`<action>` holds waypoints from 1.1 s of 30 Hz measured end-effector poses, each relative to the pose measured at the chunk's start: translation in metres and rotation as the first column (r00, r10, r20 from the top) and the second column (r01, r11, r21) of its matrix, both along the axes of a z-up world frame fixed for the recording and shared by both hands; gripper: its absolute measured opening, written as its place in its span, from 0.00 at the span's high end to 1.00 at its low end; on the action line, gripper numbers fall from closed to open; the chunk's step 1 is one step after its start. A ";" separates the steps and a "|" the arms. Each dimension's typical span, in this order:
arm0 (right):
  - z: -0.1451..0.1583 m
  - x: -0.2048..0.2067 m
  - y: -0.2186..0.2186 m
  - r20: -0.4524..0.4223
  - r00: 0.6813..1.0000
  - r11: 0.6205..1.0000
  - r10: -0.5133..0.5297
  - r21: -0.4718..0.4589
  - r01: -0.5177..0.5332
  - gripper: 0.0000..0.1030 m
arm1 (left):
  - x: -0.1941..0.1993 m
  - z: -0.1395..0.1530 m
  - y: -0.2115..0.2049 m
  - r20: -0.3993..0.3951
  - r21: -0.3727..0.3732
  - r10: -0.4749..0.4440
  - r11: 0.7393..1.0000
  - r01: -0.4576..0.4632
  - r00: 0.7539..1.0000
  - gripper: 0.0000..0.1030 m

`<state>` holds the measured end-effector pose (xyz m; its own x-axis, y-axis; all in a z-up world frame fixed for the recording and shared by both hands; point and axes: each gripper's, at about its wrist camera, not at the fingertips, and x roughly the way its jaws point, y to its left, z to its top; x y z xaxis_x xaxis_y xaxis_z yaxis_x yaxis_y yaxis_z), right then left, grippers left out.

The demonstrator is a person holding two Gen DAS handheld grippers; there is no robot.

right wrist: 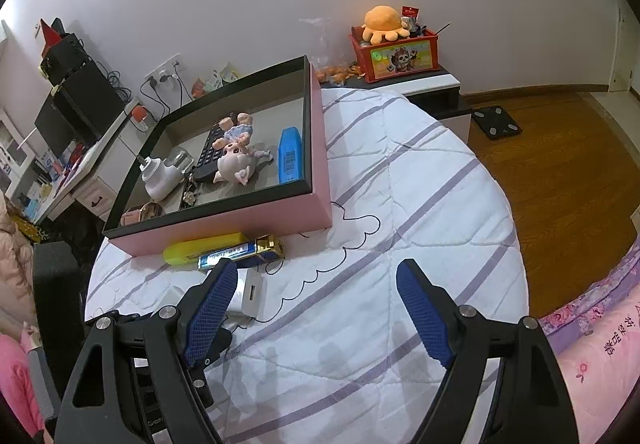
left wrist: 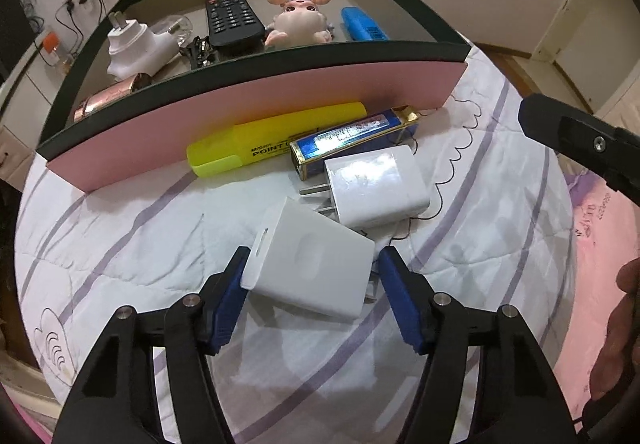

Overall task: Organize rigid objects
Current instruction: 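Grasp the white square charger with the left gripper and lift it, then carry the white charger into the box and open the left gripper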

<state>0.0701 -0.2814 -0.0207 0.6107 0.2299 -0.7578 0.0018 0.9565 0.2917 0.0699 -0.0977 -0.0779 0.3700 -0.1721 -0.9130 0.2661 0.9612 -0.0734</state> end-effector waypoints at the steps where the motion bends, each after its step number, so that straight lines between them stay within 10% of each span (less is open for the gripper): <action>1: 0.000 0.000 0.000 0.000 1.000 1.000 -0.001 0.000 0.001 0.19 | 0.000 0.001 0.003 0.000 -0.012 0.003 1.000 -0.003 1.000 0.41; 14: 0.003 0.000 0.000 0.001 1.000 1.000 0.000 -0.004 0.000 0.19 | -0.004 0.004 0.006 -0.001 -0.031 -0.019 0.999 0.019 1.000 0.45; 19: 0.003 -0.001 0.001 -0.001 1.000 1.000 0.000 -0.004 0.000 0.19 | 0.006 -0.004 -0.012 0.019 0.097 -0.051 0.994 0.049 0.999 0.21; 33: 0.001 -0.002 -0.005 -0.011 1.000 1.000 -0.024 -0.005 0.024 0.19 | 0.012 0.002 0.009 0.006 -0.038 -0.030 0.999 0.030 1.000 0.34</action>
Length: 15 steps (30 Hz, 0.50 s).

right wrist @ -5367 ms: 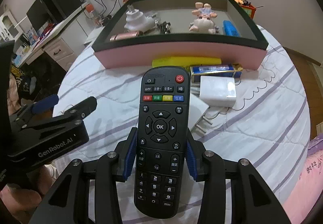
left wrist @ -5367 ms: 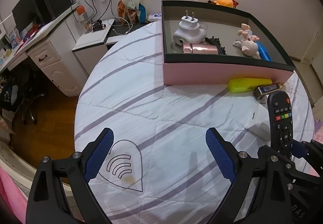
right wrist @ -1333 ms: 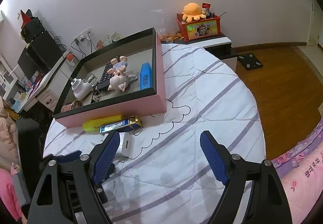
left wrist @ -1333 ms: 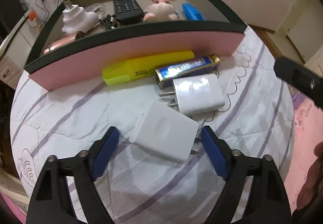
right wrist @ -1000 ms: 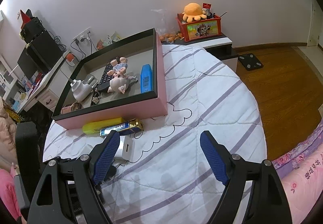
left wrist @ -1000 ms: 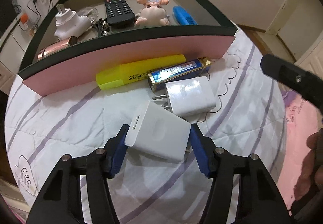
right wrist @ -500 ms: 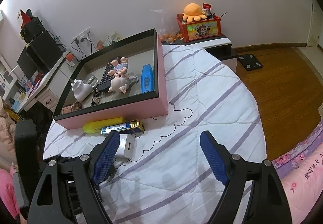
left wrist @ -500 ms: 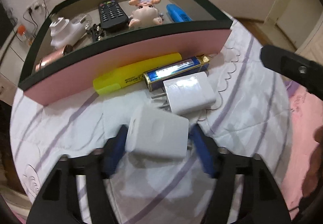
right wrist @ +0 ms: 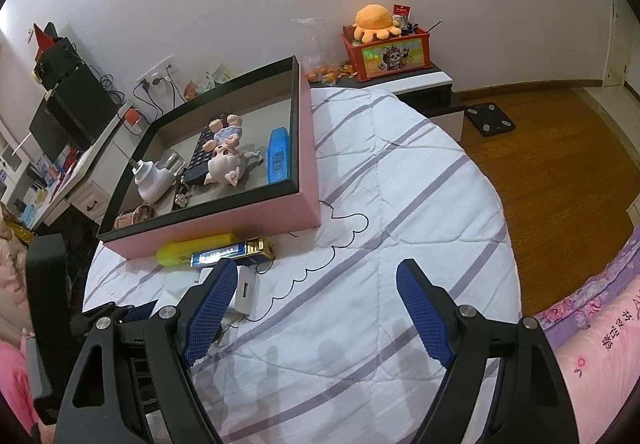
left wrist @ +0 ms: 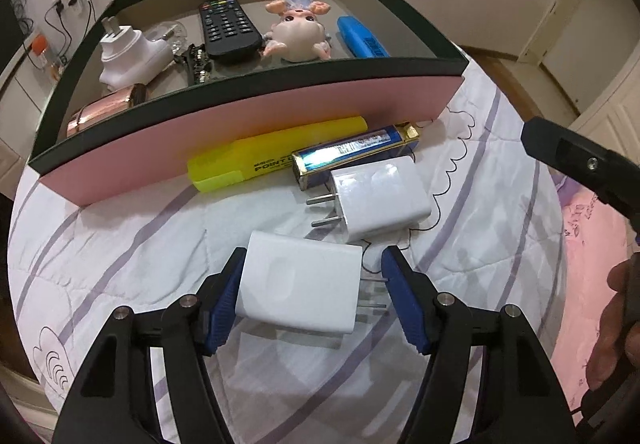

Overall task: Organize rigid objects
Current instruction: 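Carry the white charger into the box and open the left gripper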

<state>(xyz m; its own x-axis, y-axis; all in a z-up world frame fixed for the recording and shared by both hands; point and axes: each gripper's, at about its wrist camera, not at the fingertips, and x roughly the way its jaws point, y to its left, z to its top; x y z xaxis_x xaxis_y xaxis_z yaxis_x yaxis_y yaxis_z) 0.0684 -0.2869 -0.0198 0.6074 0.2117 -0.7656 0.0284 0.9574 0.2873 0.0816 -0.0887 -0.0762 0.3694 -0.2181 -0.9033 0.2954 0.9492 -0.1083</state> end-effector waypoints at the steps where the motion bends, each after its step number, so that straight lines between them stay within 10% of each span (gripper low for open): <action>1: 0.000 0.000 0.001 0.000 1.000 1.000 0.002 0.001 -0.002 0.19 | -0.001 0.002 0.001 0.003 0.000 0.004 1.000 -0.004 1.000 0.34; 15: 0.006 0.002 0.007 0.010 1.000 1.000 0.006 -0.002 -0.006 0.19 | 0.004 0.054 0.015 0.108 0.013 0.015 1.000 -0.017 0.994 0.34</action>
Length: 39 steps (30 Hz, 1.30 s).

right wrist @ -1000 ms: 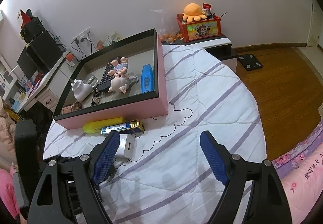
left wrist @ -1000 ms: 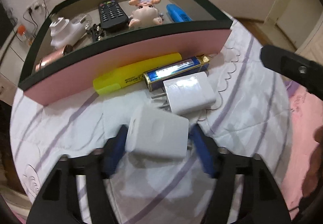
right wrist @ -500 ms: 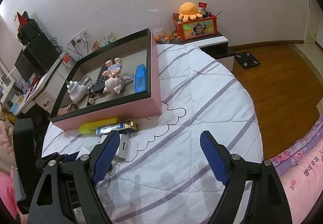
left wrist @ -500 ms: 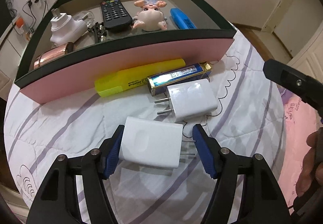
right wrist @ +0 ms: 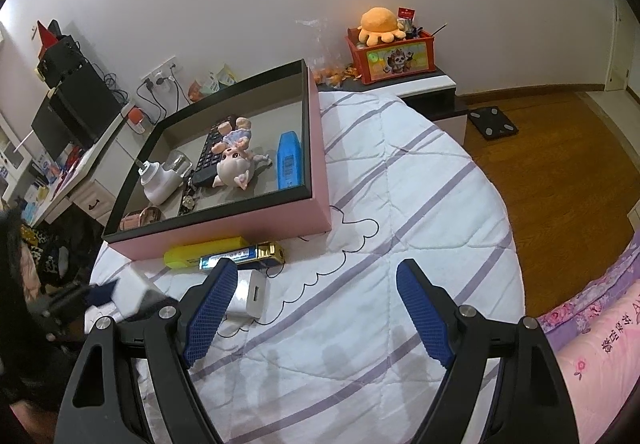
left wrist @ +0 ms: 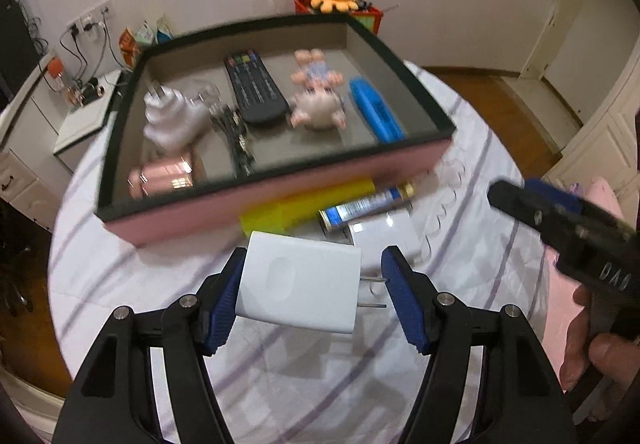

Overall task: Organize rigid objects
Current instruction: 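Carry the white charger into the box and open the left gripper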

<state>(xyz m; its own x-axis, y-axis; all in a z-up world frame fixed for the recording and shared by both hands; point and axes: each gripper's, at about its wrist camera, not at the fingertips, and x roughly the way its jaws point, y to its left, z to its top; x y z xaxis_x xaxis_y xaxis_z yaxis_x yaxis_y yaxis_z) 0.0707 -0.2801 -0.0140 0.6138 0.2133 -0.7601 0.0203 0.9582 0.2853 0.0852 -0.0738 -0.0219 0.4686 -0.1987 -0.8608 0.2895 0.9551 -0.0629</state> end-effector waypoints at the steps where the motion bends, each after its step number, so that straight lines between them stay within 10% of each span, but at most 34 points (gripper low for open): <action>1: 0.001 0.001 -0.001 0.001 1.000 1.000 -0.002 0.000 0.002 0.19 | 0.003 0.006 0.002 0.015 0.004 0.003 1.000 -0.003 1.000 0.34; 12: 0.006 0.020 0.006 0.003 1.000 1.000 0.007 -0.002 -0.007 0.19 | 0.069 0.045 0.017 0.101 0.023 0.061 0.998 -0.064 0.993 0.34; 39: 0.019 0.176 0.045 -0.003 0.993 0.992 0.122 -0.035 -0.122 0.19 | 0.256 -0.029 0.038 -0.037 0.102 0.169 0.981 -0.165 0.985 0.34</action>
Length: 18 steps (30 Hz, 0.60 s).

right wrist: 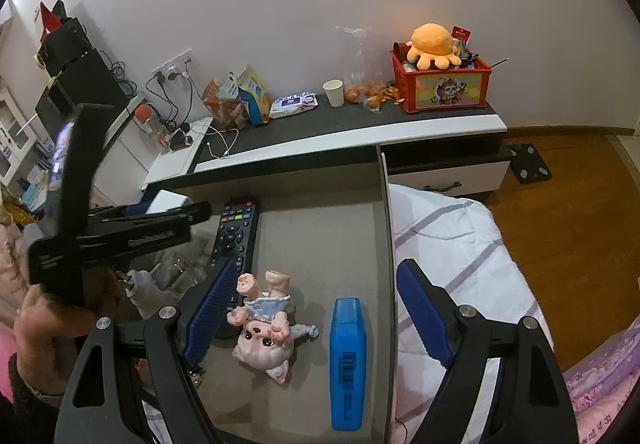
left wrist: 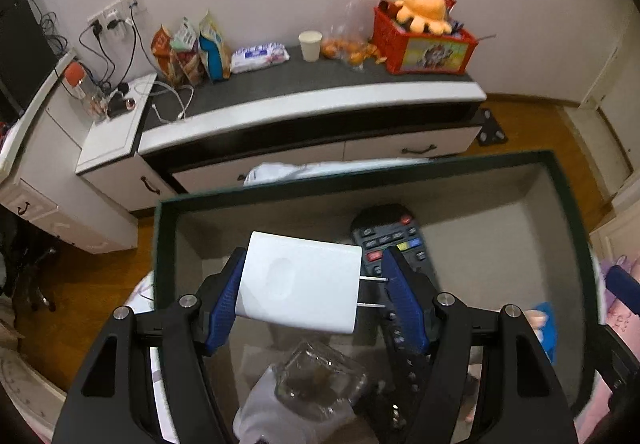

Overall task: Organize rigid objects
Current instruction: 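Carry the white charger into the box and open the left gripper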

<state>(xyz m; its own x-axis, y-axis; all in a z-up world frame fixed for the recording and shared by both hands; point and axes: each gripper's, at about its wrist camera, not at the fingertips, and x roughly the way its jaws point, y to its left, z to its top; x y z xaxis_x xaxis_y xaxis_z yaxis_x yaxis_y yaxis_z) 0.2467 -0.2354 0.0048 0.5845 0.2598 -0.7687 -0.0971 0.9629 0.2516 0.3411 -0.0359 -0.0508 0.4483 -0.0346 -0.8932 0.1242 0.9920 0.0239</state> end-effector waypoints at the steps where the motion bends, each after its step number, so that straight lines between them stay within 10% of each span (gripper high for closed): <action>1: -0.003 0.000 0.001 -0.005 1.000 1.000 0.004 0.005 -0.004 0.19 | 0.002 -0.004 -0.001 -0.013 0.005 0.004 1.000 -0.004 1.000 0.34; 18: 0.006 -0.005 0.008 0.009 1.000 1.000 0.000 -0.018 0.000 0.19 | -0.014 0.014 0.002 0.036 0.044 0.025 0.999 -0.027 0.999 0.15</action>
